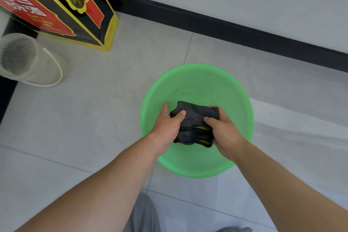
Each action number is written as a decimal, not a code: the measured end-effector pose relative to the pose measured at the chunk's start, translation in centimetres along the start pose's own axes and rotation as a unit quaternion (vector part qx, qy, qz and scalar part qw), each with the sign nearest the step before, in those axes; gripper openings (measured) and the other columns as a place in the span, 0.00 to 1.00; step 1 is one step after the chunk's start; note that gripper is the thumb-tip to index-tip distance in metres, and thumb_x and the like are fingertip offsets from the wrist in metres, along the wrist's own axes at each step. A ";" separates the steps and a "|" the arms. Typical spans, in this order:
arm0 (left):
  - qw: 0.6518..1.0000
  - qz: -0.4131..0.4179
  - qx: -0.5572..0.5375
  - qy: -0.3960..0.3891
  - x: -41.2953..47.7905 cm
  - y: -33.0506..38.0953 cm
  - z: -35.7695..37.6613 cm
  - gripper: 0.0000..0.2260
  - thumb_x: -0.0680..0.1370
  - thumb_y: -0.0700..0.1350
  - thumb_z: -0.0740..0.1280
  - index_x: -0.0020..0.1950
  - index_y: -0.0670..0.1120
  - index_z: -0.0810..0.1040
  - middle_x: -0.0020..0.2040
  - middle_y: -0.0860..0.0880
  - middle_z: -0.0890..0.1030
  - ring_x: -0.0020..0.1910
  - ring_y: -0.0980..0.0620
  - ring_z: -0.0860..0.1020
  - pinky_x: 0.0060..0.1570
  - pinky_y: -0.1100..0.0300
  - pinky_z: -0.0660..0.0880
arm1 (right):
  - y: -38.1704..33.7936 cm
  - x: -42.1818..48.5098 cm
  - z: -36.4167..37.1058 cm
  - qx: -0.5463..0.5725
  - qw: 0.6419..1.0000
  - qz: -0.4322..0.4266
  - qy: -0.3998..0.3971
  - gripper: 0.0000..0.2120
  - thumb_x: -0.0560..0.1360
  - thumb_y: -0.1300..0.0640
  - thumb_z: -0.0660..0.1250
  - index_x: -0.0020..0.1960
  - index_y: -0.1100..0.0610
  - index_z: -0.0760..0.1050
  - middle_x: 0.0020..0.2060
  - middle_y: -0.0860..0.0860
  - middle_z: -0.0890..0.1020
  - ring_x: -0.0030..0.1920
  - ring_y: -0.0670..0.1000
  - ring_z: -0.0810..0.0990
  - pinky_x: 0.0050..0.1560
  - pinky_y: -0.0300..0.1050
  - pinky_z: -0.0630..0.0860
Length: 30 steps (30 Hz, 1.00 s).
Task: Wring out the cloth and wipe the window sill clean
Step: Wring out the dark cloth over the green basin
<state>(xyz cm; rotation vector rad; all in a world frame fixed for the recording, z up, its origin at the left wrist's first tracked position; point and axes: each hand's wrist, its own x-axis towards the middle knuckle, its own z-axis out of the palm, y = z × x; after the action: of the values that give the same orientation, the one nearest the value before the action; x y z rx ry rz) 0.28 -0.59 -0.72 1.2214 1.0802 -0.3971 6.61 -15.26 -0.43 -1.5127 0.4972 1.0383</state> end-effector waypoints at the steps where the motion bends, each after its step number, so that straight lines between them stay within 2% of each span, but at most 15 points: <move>1: 1.000 -0.005 0.006 -0.011 0.2 0.2 -0.2 0.22 0.80 0.48 0.66 0.73 0.48 0.67 0.65 0.47 0.78 0.59 0.46 0.80 0.62 0.46 0.76 | -0.2 0.0 -0.1 -0.013 1.000 0.000 -0.008 0.13 0.79 0.66 0.59 0.57 0.51 0.74 0.48 0.54 0.82 0.46 0.56 0.82 0.48 0.64 0.79; 3: 0.999 -0.025 -0.017 -0.040 0.2 0.7 -0.5 0.10 0.81 0.43 0.64 0.62 0.48 0.76 0.59 0.44 0.82 0.55 0.45 0.82 0.57 0.45 0.79 | -0.5 -0.2 -0.2 -0.016 1.000 -0.001 -0.020 0.16 0.79 0.68 0.57 0.57 0.50 0.74 0.46 0.52 0.81 0.42 0.54 0.81 0.40 0.55 0.80; 7: 0.984 -0.082 -0.126 -0.092 0.0 1.6 -0.7 0.15 0.78 0.35 0.59 0.59 0.49 0.76 0.52 0.45 0.82 0.50 0.45 0.81 0.52 0.45 0.79 | -1.4 -0.2 -0.4 0.021 0.999 0.015 -0.041 0.12 0.77 0.67 0.58 0.51 0.53 0.75 0.41 0.53 0.79 0.38 0.53 0.79 0.32 0.45 0.77; 9: 0.967 -0.138 -0.172 -0.127 0.0 2.0 -1.0 0.09 0.76 0.41 0.60 0.52 0.47 0.78 0.48 0.44 0.82 0.50 0.42 0.80 0.57 0.40 0.76 | -1.6 0.0 -0.4 0.016 0.999 0.020 -0.037 0.05 0.78 0.57 0.63 0.45 0.53 0.77 0.40 0.52 0.80 0.40 0.53 0.79 0.35 0.45 0.78; 10: 0.960 -0.161 -0.192 -0.127 0.0 2.2 -1.0 0.05 0.76 0.45 0.62 0.47 0.47 0.77 0.47 0.42 0.81 0.51 0.40 0.80 0.58 0.38 0.75 | -1.7 0.1 -0.4 0.006 0.999 0.022 -0.025 0.08 0.77 0.52 0.65 0.41 0.53 0.77 0.40 0.53 0.80 0.40 0.54 0.79 0.39 0.47 0.78; 13: 0.969 -0.169 -0.151 -0.095 0.3 2.3 -0.7 0.12 0.77 0.54 0.69 0.44 0.46 0.73 0.46 0.40 0.81 0.48 0.40 0.82 0.52 0.41 0.80 | -1.4 0.3 -0.1 -0.049 0.999 0.012 -0.004 0.18 0.72 0.42 0.71 0.31 0.51 0.71 0.39 0.58 0.75 0.38 0.56 0.73 0.38 0.49 0.69; 15: 0.990 -0.107 -0.072 -0.060 0.5 1.7 0.1 0.11 0.77 0.48 0.71 0.44 0.45 0.72 0.45 0.41 0.80 0.44 0.44 0.82 0.47 0.49 0.82 | -0.8 0.5 0.2 -0.050 0.999 -0.009 0.002 0.16 0.71 0.45 0.74 0.34 0.52 0.71 0.39 0.60 0.75 0.38 0.58 0.73 0.36 0.50 0.71; 17: 0.998 -0.049 -0.049 -0.011 0.8 0.7 0.4 0.11 0.75 0.40 0.73 0.44 0.47 0.70 0.47 0.42 0.78 0.44 0.45 0.79 0.49 0.49 0.82 | -0.4 0.4 0.4 0.011 1.000 0.002 0.026 0.11 0.73 0.54 0.74 0.49 0.57 0.74 0.46 0.62 0.79 0.43 0.61 0.81 0.43 0.57 0.81; 19: 0.997 -0.020 -0.070 -0.015 0.6 0.2 0.2 0.20 0.70 0.39 0.76 0.58 0.48 0.72 0.56 0.44 0.77 0.52 0.46 0.79 0.58 0.48 0.78 | -0.3 0.3 0.4 0.058 0.997 0.056 0.014 0.17 0.75 0.57 0.72 0.61 0.62 0.74 0.52 0.63 0.82 0.47 0.59 0.84 0.45 0.54 0.83; 21: 0.997 -0.018 -0.064 -0.046 0.4 -0.2 -0.2 0.34 0.66 0.40 0.76 0.70 0.48 0.69 0.62 0.45 0.75 0.60 0.45 0.78 0.65 0.49 0.74 | -0.5 0.0 0.4 0.055 0.991 0.118 -0.040 0.17 0.77 0.52 0.69 0.60 0.63 0.77 0.51 0.62 0.84 0.48 0.58 0.85 0.48 0.54 0.83; 22: 0.997 -0.019 -0.047 -0.061 0.4 -0.5 -0.4 0.33 0.66 0.40 0.76 0.69 0.46 0.70 0.63 0.43 0.76 0.61 0.44 0.78 0.66 0.48 0.73 | -0.4 -0.1 0.4 0.049 0.987 0.142 -0.054 0.17 0.78 0.49 0.68 0.58 0.62 0.78 0.51 0.61 0.85 0.50 0.59 0.85 0.51 0.57 0.82; 24: 0.996 -0.030 -0.017 -0.086 0.4 -0.8 -0.6 0.24 0.68 0.38 0.75 0.63 0.43 0.74 0.60 0.40 0.79 0.59 0.42 0.79 0.63 0.49 0.75 | -0.1 -0.1 0.5 0.025 0.989 0.142 -0.045 0.16 0.78 0.47 0.68 0.55 0.60 0.78 0.49 0.60 0.85 0.48 0.59 0.85 0.50 0.58 0.82; 27: 0.988 -0.103 -0.031 -0.111 -0.3 -0.1 -0.2 0.12 0.77 0.37 0.66 0.59 0.46 0.73 0.59 0.42 0.76 0.58 0.42 0.78 0.52 0.46 0.81 | 0.4 0.0 1.0 -0.031 0.997 0.070 -0.001 0.05 0.78 0.56 0.68 0.47 0.58 0.75 0.42 0.57 0.80 0.37 0.54 0.81 0.38 0.48 0.80; 29: 0.989 -0.117 -0.033 -0.088 -0.6 0.2 0.6 0.05 0.79 0.44 0.62 0.54 0.48 0.73 0.54 0.45 0.77 0.54 0.45 0.79 0.44 0.48 0.81 | 0.6 -0.1 1.3 -0.059 0.997 0.038 0.024 0.02 0.78 0.60 0.66 0.47 0.56 0.76 0.39 0.54 0.79 0.36 0.52 0.77 0.33 0.44 0.75; 30: 0.993 -0.103 -0.011 -0.056 -0.8 0.1 1.1 0.06 0.80 0.50 0.61 0.51 0.48 0.73 0.50 0.46 0.78 0.49 0.47 0.79 0.41 0.51 0.79 | 0.7 0.0 1.5 -0.075 0.996 0.027 0.034 0.03 0.77 0.61 0.65 0.47 0.55 0.77 0.39 0.52 0.79 0.36 0.51 0.76 0.32 0.42 0.73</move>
<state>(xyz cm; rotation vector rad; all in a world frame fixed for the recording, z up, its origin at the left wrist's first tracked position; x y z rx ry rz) 0.50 -1.75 -0.05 1.0599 1.1141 -0.6030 5.51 -14.00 -0.74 -1.6805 0.5187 1.0887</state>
